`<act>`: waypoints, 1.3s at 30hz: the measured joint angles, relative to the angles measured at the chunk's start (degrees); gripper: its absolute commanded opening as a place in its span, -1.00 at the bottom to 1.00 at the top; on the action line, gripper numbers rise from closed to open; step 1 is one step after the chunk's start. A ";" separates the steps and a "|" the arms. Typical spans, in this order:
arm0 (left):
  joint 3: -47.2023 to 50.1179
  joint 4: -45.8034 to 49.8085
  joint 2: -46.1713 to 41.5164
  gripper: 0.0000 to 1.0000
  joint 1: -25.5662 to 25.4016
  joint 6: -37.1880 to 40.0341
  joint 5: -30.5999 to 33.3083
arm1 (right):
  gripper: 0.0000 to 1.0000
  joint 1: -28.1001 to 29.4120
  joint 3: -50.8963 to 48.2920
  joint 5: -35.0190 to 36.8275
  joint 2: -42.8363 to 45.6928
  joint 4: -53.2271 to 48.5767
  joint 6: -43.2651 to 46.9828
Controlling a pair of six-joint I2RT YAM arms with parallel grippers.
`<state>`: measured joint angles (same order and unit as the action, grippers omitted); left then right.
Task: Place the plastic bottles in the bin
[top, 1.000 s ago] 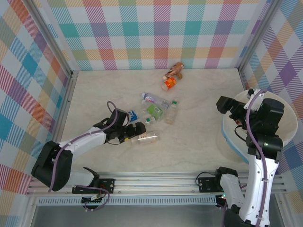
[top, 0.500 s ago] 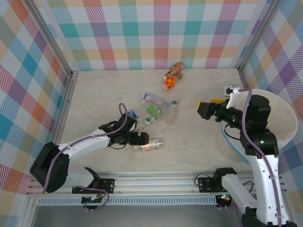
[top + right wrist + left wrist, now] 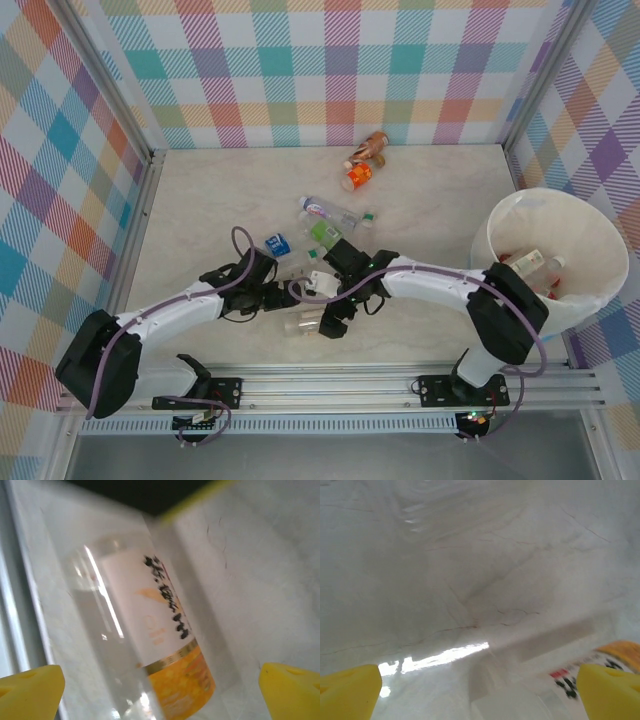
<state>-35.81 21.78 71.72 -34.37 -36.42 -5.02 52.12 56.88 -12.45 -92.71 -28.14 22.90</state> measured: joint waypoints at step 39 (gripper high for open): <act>3.41 -4.96 -12.90 1.00 14.05 -14.49 9.66 | 0.05 9.55 -5.73 19.63 7.61 15.37 9.88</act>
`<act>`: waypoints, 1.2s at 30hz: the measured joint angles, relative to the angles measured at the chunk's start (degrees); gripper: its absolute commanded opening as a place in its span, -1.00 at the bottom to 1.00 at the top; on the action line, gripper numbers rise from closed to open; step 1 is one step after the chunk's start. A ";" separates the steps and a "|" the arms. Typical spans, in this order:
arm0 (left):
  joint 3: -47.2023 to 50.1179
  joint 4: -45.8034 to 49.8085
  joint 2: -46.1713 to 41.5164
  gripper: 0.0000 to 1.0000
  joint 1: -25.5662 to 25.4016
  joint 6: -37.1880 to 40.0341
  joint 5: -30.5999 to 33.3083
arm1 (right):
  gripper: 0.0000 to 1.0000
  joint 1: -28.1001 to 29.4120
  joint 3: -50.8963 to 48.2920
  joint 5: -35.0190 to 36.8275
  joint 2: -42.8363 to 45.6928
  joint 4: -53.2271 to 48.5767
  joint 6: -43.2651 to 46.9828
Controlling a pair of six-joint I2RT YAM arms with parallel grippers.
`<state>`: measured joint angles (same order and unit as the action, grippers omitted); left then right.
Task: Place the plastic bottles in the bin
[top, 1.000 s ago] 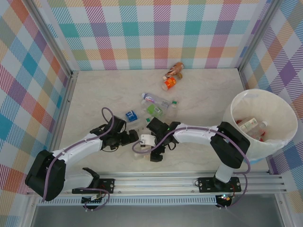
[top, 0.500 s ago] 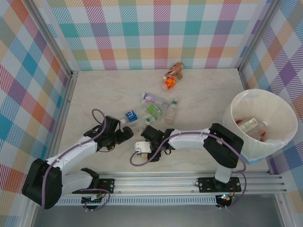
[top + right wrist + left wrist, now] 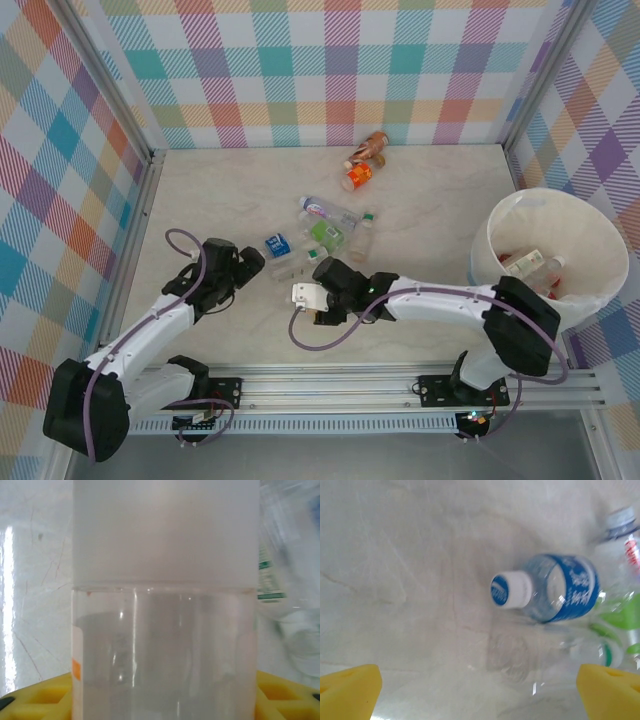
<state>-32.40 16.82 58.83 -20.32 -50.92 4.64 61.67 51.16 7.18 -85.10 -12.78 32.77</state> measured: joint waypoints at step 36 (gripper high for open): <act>-4.52 -14.27 5.49 1.00 0.59 19.12 -8.70 | 0.03 -34.56 19.17 -0.15 28.41 -14.47 -27.30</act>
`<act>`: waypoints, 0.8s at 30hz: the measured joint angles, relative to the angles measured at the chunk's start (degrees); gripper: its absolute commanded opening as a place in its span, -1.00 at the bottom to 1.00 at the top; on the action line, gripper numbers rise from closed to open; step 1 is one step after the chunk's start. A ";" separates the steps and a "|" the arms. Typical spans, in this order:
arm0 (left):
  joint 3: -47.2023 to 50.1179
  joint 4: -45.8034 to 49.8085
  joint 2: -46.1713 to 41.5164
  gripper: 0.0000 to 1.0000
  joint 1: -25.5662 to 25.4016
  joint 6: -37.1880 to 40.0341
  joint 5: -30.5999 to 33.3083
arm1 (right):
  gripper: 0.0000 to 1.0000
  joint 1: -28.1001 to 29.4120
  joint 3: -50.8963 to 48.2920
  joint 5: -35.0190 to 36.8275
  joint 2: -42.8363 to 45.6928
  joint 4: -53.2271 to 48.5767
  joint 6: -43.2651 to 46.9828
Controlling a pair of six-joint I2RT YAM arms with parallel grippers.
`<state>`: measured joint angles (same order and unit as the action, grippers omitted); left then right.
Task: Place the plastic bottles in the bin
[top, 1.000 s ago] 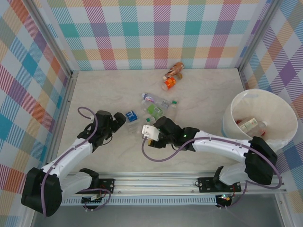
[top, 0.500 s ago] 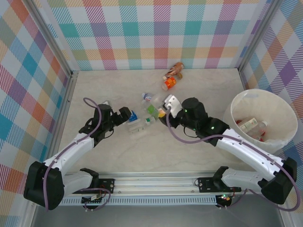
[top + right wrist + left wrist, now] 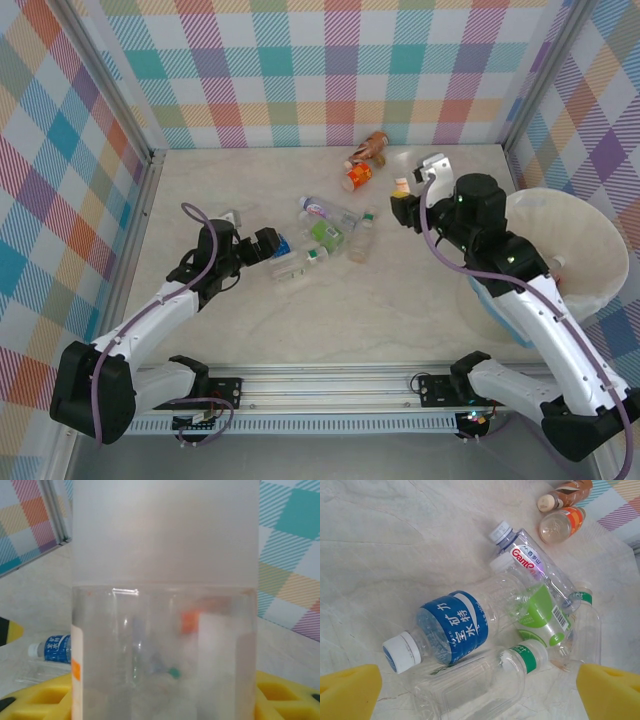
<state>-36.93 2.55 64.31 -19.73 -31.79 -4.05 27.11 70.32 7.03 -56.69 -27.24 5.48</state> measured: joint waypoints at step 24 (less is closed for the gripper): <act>-1.62 -1.27 7.72 1.00 0.02 0.57 -7.93 | 0.08 -30.62 2.78 11.93 7.06 -19.17 -4.92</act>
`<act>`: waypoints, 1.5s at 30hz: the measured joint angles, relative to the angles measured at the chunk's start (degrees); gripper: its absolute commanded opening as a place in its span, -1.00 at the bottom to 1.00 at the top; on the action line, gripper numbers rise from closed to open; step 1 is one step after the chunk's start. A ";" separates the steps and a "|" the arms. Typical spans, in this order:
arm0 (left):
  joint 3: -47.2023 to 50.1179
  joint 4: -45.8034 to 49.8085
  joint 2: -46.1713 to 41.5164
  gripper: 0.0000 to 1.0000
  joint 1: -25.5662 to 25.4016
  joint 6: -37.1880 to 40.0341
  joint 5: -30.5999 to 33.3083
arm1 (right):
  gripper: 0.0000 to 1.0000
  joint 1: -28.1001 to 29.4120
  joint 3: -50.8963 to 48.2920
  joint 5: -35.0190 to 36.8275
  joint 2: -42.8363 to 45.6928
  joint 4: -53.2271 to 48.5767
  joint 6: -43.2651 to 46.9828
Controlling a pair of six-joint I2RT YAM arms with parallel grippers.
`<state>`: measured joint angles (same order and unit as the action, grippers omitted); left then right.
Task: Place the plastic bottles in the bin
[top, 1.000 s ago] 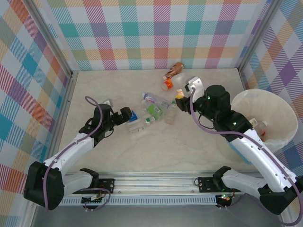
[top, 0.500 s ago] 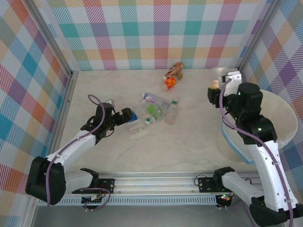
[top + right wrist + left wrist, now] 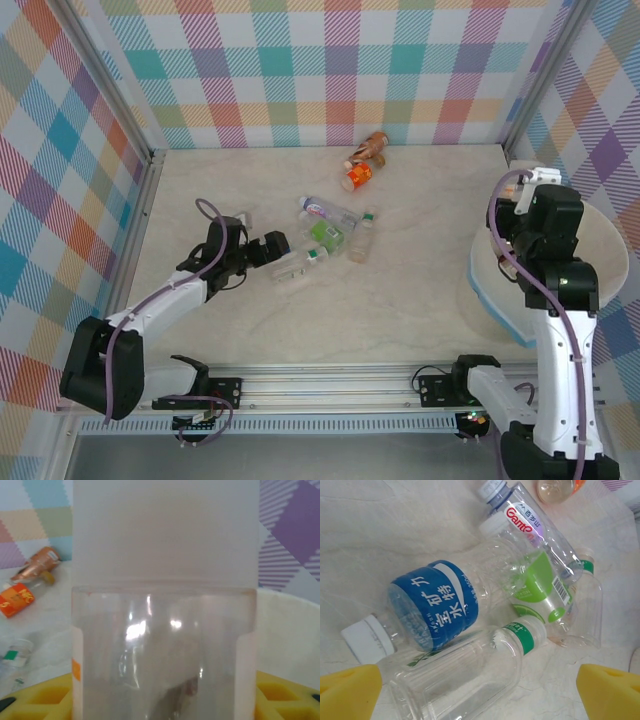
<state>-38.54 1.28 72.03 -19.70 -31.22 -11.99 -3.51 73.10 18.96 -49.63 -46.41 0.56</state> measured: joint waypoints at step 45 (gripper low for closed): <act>-6.19 14.10 9.25 1.00 -17.97 10.93 11.10 | 1.00 -7.19 -4.79 -16.11 9.18 1.51 -10.29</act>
<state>-44.73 15.38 81.28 -37.67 -20.29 -0.89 -10.70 68.31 2.85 -40.45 -44.91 -9.74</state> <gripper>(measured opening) 0.999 0.996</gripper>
